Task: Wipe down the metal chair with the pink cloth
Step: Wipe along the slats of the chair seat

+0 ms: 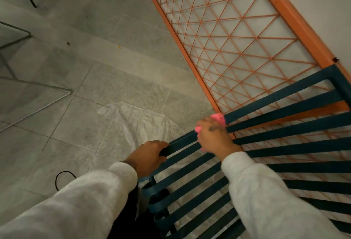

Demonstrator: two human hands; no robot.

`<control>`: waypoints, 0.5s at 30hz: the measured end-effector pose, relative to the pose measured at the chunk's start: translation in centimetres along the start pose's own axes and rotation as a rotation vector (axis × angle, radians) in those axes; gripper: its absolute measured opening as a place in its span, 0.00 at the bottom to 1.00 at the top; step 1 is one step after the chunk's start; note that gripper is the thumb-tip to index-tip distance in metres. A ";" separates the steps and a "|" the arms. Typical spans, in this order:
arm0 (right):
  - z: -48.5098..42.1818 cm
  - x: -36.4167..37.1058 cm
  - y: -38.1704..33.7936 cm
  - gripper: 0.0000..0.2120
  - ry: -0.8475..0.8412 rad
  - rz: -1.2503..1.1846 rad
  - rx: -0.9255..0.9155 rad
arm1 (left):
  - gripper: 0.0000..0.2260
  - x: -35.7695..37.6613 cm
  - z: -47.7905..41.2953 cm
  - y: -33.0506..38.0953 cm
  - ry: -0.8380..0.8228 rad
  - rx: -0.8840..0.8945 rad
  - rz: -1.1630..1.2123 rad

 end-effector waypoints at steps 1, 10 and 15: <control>0.2 0.4 -2.7 0.13 -0.051 0.097 -0.068 | 0.16 0.0 0.0 0.0 -0.004 0.002 -0.005; -0.3 -2.3 -1.8 0.12 -0.179 -0.546 0.010 | 0.16 -0.2 0.0 0.1 -0.014 -0.005 -0.001; -1.4 -4.5 4.6 0.12 -0.081 -0.334 0.200 | 0.16 -0.1 0.1 0.3 -0.034 -0.001 -0.022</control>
Point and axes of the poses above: each hand's wrist, its own z-axis away from the middle knuckle, its own x-axis out of the palm, y = z × x, the point moved 10 cm from there along -z, towards the middle knuckle, and after that the axes turned 15 degrees about -z, right-handed, at the moved point
